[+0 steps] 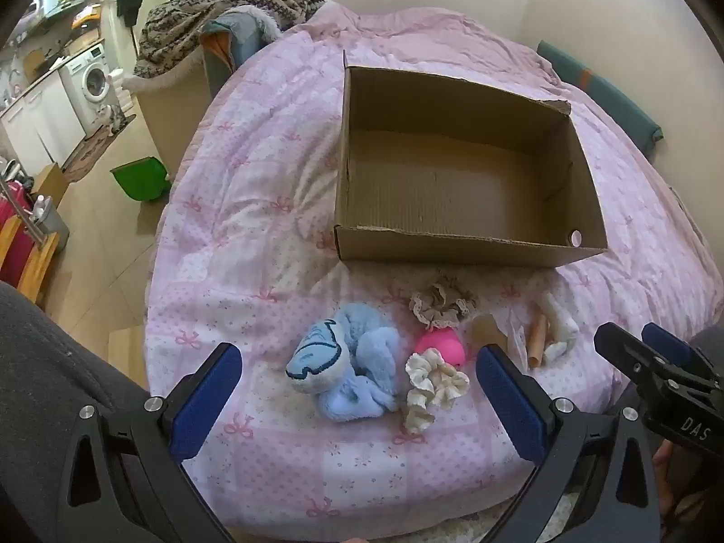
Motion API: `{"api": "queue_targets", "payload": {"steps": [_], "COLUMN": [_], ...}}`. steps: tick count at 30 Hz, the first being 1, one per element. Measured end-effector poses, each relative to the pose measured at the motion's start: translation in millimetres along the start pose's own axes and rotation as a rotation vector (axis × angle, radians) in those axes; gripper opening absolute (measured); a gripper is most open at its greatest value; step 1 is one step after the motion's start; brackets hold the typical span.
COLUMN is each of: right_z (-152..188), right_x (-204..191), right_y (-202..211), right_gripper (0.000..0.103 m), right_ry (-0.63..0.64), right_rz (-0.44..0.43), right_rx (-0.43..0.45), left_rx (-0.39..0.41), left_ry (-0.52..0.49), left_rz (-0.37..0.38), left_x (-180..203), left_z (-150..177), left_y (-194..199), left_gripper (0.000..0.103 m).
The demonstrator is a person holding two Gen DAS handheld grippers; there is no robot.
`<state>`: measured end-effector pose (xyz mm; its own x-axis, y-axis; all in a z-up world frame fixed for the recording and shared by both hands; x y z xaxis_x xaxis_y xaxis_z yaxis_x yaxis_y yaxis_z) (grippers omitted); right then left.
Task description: Organize soft objects
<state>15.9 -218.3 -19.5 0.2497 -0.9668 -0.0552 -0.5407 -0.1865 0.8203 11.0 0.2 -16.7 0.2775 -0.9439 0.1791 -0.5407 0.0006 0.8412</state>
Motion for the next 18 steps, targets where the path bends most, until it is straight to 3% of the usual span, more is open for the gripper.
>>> {"api": "queue_targets", "payload": {"steps": [18], "right_z": [-0.8], "right_x": [1.0], "right_y": [-1.8], "right_gripper": [0.103], "right_ry": [-0.004], "right_rz": [0.0], "right_rx": [-0.001], "left_rx": [0.003], "left_ry": [-0.006], "left_rz": [-0.005], "left_x": [2.1], "left_z": [1.4], "left_y": [-1.7], "left_gripper": [0.103]}}
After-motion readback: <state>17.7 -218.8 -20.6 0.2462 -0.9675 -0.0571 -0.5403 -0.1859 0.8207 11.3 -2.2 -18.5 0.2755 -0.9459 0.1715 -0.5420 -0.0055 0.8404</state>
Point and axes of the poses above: each gripper's, at about its wrist camera, not at the fingertips, and y roughly against the way its jaws point, x to its right, z to its underside, the point moved 2 cm from there along -y, roughly the way its jaws point, and after that the axes turned 12 degrees about y, right-handed, at the moved point
